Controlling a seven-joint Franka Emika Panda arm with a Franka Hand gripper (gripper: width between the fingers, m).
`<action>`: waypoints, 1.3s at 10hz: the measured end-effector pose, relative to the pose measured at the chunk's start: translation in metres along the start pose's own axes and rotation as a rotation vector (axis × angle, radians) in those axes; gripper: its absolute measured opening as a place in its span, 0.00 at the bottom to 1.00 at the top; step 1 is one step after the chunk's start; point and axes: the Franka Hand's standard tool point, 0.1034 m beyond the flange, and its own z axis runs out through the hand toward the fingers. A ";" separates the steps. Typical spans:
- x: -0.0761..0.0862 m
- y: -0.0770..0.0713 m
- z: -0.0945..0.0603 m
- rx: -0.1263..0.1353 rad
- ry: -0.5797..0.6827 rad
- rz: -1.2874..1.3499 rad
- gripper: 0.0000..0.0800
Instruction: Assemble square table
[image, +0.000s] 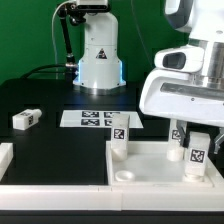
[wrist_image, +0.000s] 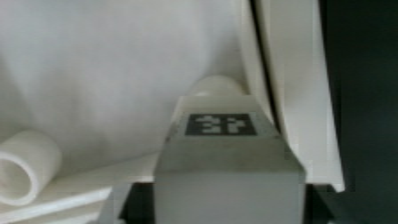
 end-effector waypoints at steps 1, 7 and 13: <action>0.000 0.000 0.000 0.000 0.000 0.059 0.36; 0.007 0.005 0.003 0.081 -0.018 0.750 0.36; 0.004 0.009 0.005 0.168 -0.087 1.176 0.46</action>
Offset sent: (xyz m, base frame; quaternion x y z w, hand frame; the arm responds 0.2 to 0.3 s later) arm 0.0001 -0.0120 -0.0130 0.0099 0.0555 0.2062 0.9769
